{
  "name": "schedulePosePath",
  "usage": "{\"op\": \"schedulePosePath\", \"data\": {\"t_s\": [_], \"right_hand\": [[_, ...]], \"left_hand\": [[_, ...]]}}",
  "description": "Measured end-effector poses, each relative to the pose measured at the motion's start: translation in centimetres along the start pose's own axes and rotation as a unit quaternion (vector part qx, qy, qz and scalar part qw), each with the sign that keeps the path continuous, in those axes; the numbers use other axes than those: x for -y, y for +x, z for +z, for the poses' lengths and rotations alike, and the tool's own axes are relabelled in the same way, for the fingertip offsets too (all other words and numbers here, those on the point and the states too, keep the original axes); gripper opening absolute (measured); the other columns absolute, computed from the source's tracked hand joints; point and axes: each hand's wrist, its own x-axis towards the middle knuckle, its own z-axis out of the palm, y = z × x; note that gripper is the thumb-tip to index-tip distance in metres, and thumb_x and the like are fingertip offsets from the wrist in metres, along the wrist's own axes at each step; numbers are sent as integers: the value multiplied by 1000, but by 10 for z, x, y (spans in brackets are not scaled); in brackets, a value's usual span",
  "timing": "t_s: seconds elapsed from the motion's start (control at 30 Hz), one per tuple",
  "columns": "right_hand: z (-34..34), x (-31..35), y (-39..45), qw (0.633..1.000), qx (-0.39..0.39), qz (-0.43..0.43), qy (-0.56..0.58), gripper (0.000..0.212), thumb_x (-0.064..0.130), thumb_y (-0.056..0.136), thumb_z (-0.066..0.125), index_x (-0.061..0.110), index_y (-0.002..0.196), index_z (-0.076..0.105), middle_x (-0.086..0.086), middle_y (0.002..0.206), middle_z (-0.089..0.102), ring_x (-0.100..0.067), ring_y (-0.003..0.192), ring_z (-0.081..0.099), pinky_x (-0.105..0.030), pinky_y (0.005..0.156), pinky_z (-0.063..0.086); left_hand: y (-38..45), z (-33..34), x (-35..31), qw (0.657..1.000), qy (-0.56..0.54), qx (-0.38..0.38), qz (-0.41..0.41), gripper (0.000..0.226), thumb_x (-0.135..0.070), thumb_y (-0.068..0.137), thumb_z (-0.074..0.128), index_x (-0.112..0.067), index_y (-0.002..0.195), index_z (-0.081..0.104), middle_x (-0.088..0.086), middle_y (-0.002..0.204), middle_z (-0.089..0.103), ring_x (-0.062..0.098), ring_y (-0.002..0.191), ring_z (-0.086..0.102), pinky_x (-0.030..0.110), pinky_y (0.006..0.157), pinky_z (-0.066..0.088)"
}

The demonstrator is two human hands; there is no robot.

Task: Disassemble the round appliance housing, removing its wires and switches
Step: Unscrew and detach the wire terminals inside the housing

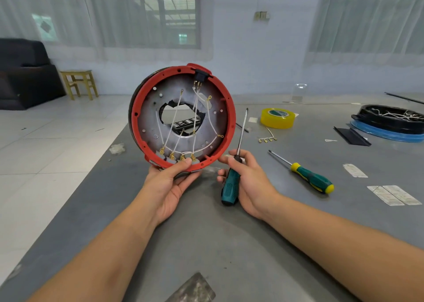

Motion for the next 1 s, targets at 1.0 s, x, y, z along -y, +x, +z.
{"op": "schedulePosePath", "data": {"t_s": [1.0], "right_hand": [[-40, 34, -3, 936, 124, -86, -318, 50, -13, 90, 61, 22, 124, 70, -9, 120, 63, -30, 76, 72, -32, 65, 56]], "left_hand": [[32, -34, -19, 991, -51, -117, 49, 62, 8, 89, 74, -1, 146, 51, 21, 117, 74, 30, 98, 79, 46, 77, 66]]}}
